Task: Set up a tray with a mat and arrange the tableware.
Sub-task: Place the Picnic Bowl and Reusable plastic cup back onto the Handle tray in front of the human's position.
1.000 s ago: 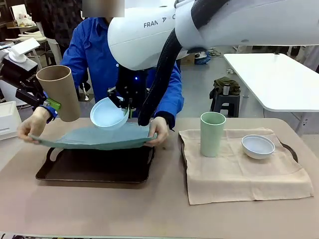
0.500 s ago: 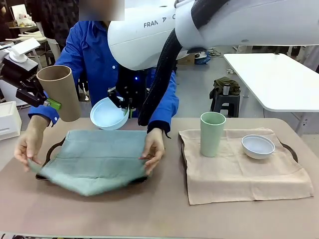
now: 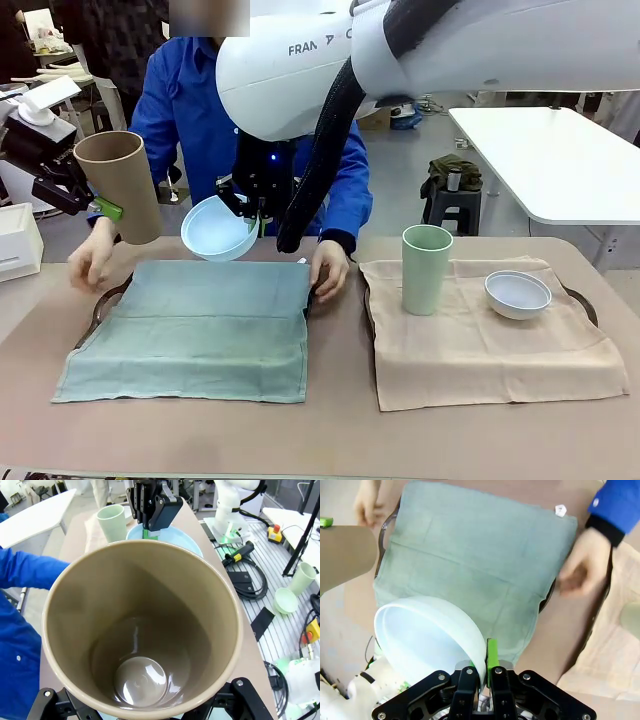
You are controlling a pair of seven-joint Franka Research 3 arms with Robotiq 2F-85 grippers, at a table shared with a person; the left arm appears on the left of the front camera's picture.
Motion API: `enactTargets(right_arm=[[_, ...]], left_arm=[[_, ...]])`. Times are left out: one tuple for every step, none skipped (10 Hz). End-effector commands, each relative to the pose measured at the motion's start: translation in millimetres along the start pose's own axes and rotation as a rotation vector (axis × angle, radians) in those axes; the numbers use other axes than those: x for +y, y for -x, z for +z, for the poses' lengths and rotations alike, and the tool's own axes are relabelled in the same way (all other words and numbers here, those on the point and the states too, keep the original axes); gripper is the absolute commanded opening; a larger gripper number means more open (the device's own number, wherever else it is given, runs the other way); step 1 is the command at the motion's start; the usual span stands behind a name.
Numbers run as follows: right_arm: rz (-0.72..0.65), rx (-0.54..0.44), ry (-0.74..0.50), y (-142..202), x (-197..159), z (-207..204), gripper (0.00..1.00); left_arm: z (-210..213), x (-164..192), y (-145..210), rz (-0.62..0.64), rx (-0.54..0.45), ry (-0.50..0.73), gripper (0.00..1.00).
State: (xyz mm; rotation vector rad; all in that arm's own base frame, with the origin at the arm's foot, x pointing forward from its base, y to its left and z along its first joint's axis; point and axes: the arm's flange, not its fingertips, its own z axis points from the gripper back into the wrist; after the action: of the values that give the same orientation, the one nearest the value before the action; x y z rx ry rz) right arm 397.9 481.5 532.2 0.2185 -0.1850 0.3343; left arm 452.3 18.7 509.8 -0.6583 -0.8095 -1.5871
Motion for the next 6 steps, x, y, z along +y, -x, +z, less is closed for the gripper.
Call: enactTargets(right_arm=[[-0.001,0.001,0.006,-0.9,0.7,-0.8,0.00],[-0.001,0.001,0.006,-0.9,0.7,-0.8,0.00],[-0.001,0.001,0.006,-0.9,0.7,-0.8,0.00],[-0.001,0.001,0.006,-0.9,0.7,-0.8,0.00],[-0.001,0.001,0.006,-0.9,0.7,-0.8,0.00],[-0.001,0.001,0.006,-0.9,0.7,-0.8,0.00]], left_arm=[[2.0,0.3,-0.4,-0.018,0.001,0.003,0.00],[2.0,0.3,-0.4,-0.018,0.001,0.003,0.00],[2.0,0.3,-0.4,-0.018,0.001,0.003,0.00],[2.0,0.3,-0.4,-0.018,0.001,0.003,0.00],[2.0,0.3,-0.4,-0.018,0.001,0.003,0.00],[2.0,0.3,-0.4,-0.018,0.001,0.003,0.00]])
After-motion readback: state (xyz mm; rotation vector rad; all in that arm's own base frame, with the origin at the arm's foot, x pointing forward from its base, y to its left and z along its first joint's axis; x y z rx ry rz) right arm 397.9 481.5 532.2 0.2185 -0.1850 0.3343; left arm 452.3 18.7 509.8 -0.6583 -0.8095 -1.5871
